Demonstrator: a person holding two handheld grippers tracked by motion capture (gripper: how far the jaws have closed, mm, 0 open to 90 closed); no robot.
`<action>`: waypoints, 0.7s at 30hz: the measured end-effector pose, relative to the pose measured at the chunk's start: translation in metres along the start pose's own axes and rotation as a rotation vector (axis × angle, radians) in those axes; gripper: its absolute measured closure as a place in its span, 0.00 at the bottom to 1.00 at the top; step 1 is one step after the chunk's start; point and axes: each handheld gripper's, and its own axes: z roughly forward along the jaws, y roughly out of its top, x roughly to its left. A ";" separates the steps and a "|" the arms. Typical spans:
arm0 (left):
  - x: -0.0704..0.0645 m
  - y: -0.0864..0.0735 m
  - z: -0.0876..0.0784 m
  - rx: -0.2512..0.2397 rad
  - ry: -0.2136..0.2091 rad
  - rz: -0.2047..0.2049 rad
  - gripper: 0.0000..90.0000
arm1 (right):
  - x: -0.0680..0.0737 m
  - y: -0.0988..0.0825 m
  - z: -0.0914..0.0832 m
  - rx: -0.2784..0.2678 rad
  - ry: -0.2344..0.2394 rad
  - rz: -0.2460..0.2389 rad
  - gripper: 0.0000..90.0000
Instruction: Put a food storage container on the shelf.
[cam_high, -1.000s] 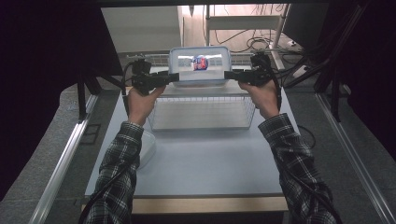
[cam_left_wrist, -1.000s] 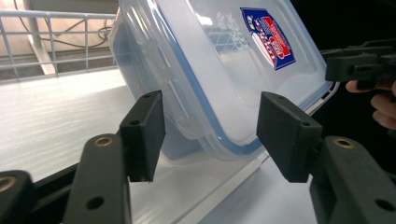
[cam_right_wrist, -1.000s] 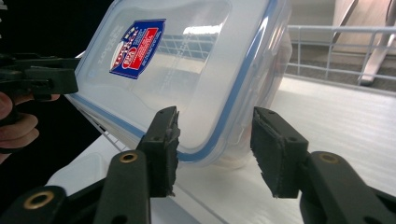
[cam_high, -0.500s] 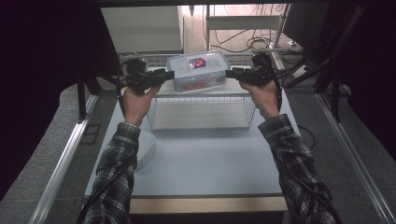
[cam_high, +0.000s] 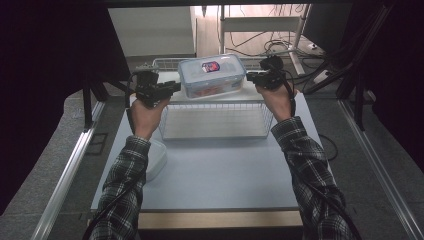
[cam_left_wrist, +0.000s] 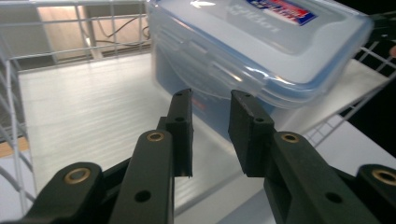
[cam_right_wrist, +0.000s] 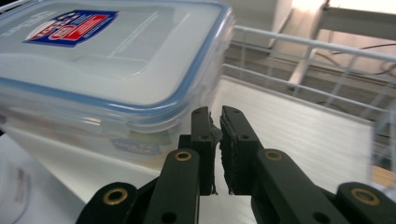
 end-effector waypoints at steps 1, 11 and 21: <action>0.001 0.001 0.001 0.001 0.002 -0.007 0.79 | 0.000 -0.001 0.001 0.004 0.013 -0.002 0.93; 0.008 0.005 0.002 0.010 0.036 -0.021 0.80 | 0.009 -0.007 -0.010 -0.012 0.133 -0.023 0.97; 0.004 0.003 -0.019 -0.066 -0.109 -0.002 0.74 | 0.012 -0.009 -0.013 -0.035 0.148 -0.072 0.69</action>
